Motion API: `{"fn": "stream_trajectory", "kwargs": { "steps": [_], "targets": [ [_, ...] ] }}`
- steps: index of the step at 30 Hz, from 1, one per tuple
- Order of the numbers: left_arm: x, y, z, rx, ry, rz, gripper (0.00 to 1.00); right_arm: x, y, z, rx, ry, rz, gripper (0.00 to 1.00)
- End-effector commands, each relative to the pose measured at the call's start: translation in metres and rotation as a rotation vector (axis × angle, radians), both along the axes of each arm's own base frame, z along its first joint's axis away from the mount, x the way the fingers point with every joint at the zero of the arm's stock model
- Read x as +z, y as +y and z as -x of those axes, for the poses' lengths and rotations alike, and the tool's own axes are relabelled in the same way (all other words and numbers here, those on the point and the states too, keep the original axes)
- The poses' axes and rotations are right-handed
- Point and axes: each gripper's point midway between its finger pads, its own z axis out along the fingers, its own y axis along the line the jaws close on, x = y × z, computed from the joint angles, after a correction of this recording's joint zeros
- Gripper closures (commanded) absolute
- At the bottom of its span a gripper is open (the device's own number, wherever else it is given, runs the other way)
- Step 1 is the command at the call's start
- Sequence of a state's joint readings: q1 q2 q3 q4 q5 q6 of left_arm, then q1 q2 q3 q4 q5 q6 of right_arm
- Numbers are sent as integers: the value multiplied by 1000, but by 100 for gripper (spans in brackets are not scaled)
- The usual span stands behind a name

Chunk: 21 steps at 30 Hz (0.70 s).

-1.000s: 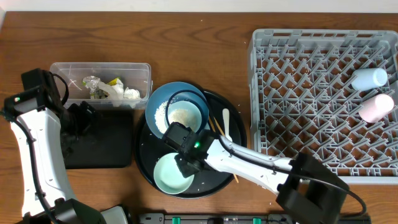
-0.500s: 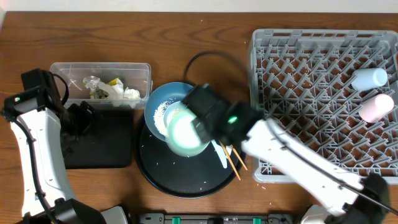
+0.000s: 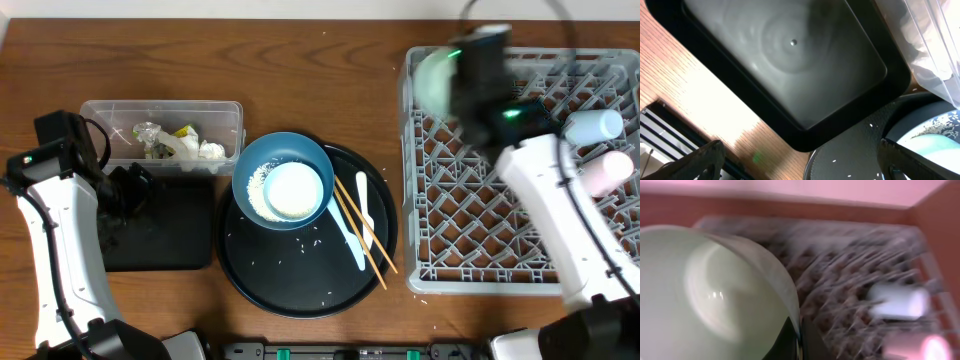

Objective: Sort waste into correct bins and load items into the dishwasher rack
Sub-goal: 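Carry the green bowl into the rack's upper right and release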

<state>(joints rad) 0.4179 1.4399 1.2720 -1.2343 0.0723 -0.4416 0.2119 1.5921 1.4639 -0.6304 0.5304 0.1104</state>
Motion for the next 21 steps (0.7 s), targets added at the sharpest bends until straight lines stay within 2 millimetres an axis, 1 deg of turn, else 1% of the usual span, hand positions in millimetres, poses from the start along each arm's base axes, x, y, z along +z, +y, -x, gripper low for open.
{"fn": "stream_trajectory", "kwargs": {
  "steps": [1, 3, 5, 7, 9, 11, 14, 17, 19, 21],
  "targets": [
    [-2, -1, 3, -1, 15, 4, 2, 31, -62, -6, -83, -63, 119, 99],
    [-2, -1, 3, -1, 15, 4, 2, 42, -90, -14, -114, -103, 164, 99],
    [-2, -1, 3, -1, 15, 4, 2, 49, -115, -20, -134, -119, 220, 99],
    [-2, 0, 3, -1, 15, 4, 2, 51, -132, -23, -142, -114, 267, 99],
    [-2, 0, 3, -1, 14, 4, 2, 53, -157, -23, -198, -111, 321, 99],
    [-2, 0, 3, -1, 14, 4, 2, 52, -176, -23, -245, -101, 367, 99],
    [-2, 0, 3, -1, 14, 4, 2, 42, -194, -29, -247, -57, 437, 99],
    [-2, 0, 3, -1, 15, 4, 2, 27, -205, -37, -249, 5, 509, 99],
    [-2, -1, 3, -1, 15, 4, 2, 14, -215, -40, -285, 44, 554, 99],
    [-2, -1, 3, -1, 15, 4, 2, 4, -219, -43, -304, 68, 576, 99]
  ]
}}
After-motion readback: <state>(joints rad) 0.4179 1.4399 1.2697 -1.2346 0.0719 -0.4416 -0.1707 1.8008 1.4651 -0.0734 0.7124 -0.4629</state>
